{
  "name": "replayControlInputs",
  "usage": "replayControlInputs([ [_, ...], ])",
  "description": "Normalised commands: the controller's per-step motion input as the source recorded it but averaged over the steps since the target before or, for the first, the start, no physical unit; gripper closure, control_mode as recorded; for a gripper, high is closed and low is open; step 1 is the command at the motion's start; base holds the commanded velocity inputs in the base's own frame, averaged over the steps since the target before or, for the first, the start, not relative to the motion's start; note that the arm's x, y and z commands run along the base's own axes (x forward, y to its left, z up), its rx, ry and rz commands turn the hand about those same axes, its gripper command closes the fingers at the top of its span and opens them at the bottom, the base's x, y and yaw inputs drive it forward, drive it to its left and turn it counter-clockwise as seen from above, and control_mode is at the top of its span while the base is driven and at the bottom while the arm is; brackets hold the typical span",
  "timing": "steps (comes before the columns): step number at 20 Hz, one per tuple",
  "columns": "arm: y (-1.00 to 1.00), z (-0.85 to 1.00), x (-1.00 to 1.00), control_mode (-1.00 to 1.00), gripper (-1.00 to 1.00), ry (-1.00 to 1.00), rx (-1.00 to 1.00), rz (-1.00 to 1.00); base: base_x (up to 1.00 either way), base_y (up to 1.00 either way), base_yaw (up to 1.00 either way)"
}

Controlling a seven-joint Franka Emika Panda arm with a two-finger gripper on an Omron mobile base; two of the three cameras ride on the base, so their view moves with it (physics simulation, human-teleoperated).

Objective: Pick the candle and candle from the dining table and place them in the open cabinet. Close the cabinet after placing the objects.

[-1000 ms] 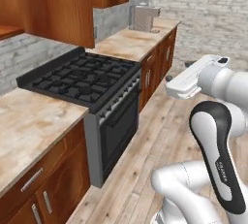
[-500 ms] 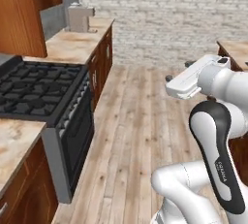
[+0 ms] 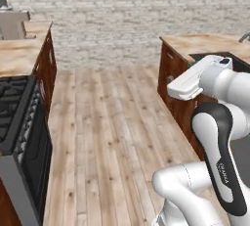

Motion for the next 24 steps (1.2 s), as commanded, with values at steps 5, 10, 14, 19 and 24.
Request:
replayControlInputs([
  [5,0.00,0.00,0.00,1.00,-1.00,0.00,0.00,0.00,-0.16,0.04,-0.49],
  [10,0.00,0.00,0.00,1.00,-1.00,0.00,0.00,0.00,-0.16,0.00,-0.46],
  [14,0.00,0.00,0.00,1.00,-1.00,0.00,0.00,0.00,0.00,0.07,-0.45],
  [19,0.00,0.00,0.00,1.00,-1.00,0.00,0.00,0.00,0.18,0.31,-0.42],
  [24,0.00,0.00,0.00,1.00,-1.00,0.00,0.00,0.00,0.32,0.49,-0.42],
])
